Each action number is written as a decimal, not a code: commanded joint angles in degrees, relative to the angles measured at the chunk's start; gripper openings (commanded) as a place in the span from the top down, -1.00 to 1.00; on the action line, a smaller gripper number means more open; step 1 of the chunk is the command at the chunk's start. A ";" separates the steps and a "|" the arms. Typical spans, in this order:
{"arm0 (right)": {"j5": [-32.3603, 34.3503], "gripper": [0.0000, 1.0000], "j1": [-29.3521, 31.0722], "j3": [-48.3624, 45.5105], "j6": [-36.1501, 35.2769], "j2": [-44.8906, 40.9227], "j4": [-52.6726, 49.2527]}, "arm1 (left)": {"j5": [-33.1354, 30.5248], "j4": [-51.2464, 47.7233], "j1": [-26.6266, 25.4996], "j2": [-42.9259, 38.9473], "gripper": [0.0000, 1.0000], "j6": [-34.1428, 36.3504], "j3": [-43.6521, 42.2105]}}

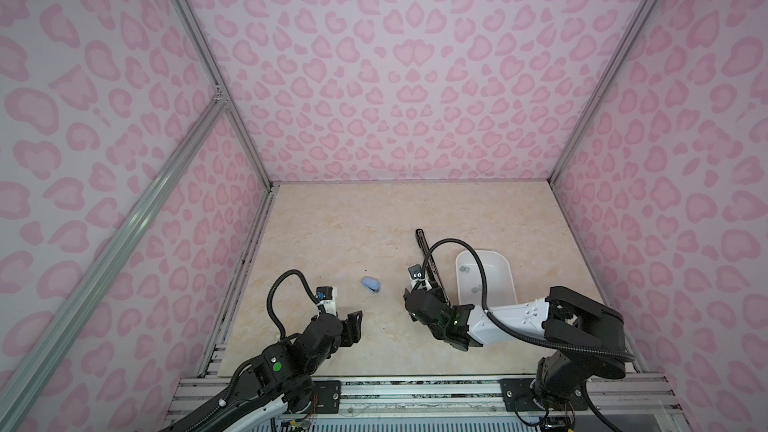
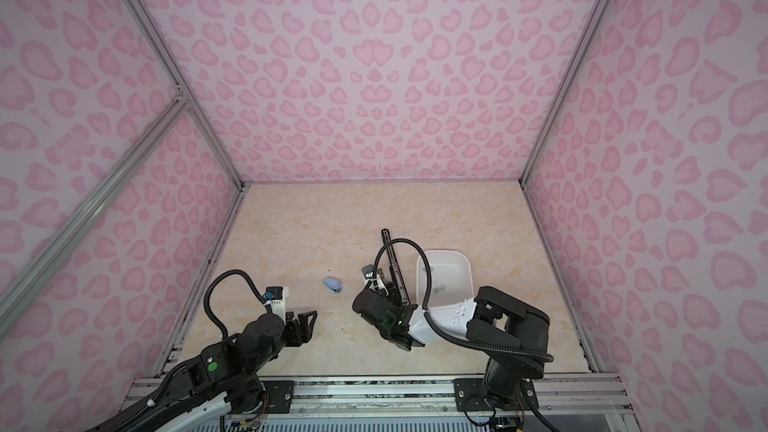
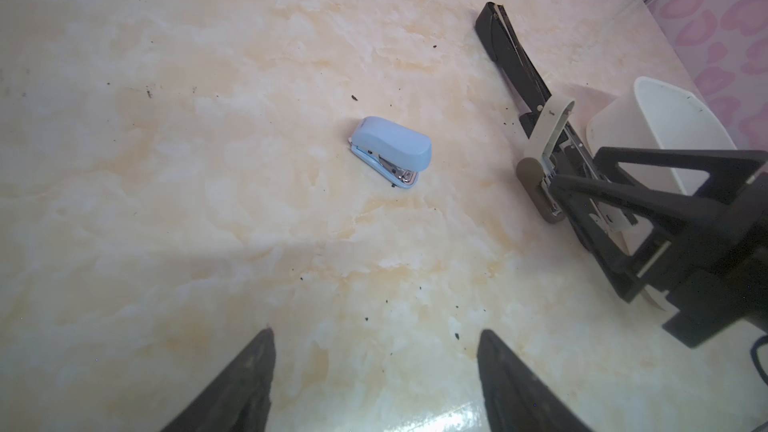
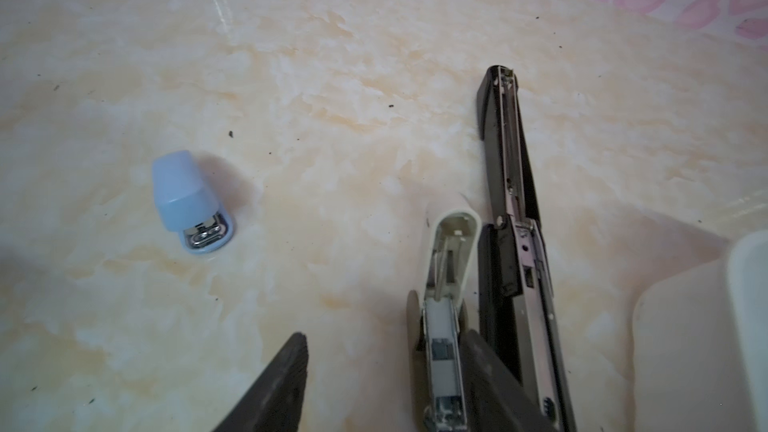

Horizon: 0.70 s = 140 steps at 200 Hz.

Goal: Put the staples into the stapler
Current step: 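Move the open right gripper back over the open beige stapler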

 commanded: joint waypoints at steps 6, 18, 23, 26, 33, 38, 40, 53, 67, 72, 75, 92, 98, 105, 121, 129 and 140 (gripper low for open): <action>0.44 -0.16 -1.06 1.14 0.33 1.83 -2.71 | -0.21 1.63 0.04 0.34 -0.55 -0.69 -0.22; -0.05 -0.15 -1.58 1.06 0.67 2.14 -2.94 | -0.22 1.59 0.04 0.43 -0.55 -0.71 -0.29; -0.29 -0.14 -1.75 0.76 0.81 2.39 -2.78 | -0.19 1.64 0.04 0.46 -0.55 -0.72 -0.23; -0.50 -0.14 -1.91 0.66 0.88 2.47 -2.67 | -0.21 1.63 0.02 0.52 -0.55 -0.68 -0.22; -1.00 -0.12 -2.21 0.50 1.21 2.69 -2.66 | -0.28 1.65 0.04 0.49 -0.55 -0.75 -0.22; -1.28 -0.10 -2.44 0.43 1.31 2.89 -2.58 | -0.37 1.63 0.04 0.46 -0.55 -0.71 -0.23; -1.49 -0.09 -2.49 0.34 1.42 2.94 -2.50 | -0.39 1.63 0.04 0.50 -0.55 -0.67 -0.24; -2.07 -0.07 -2.76 0.08 1.54 3.44 -2.42 | -0.52 1.59 0.05 0.45 -0.55 -0.74 -0.22; -1.97 -0.06 -2.77 0.08 1.88 3.70 -3.09 | -0.46 1.64 0.06 0.46 -0.55 -0.76 -0.22; -1.90 -0.06 -2.81 -0.05 2.05 3.62 -3.23 | -0.48 1.55 0.05 0.45 -0.55 -0.82 -0.21; -1.89 -0.06 -2.83 -0.12 2.18 3.49 -3.35 | -0.48 1.60 0.04 0.47 -0.55 -0.76 -0.25; -2.16 -0.06 -3.03 -1.19 3.25 2.87 -3.16 | -0.65 1.64 0.04 0.80 -0.55 -0.90 -0.21; -2.44 -0.06 -3.16 -1.56 3.57 2.70 -3.07 | -0.68 1.63 0.04 1.01 -0.55 -0.92 -0.20; -2.71 -0.06 -3.21 -1.97 3.83 2.53 -3.03 | -0.66 1.70 0.04 1.27 -0.55 -0.87 -0.13; -2.94 -0.06 -3.29 -2.93 4.27 2.56 -2.57 | -0.72 1.76 0.00 1.89 -0.55 -0.90 -0.02; -3.01 -0.06 -3.29 -3.25 4.68 2.52 -2.53 | -0.74 1.78 0.04 2.07 -0.55 -0.92 0.05; -3.52 -0.05 -3.24 -3.65 4.94 2.49 -2.58 | -0.75 1.79 0.04 2.21 -0.55 -0.92 0.04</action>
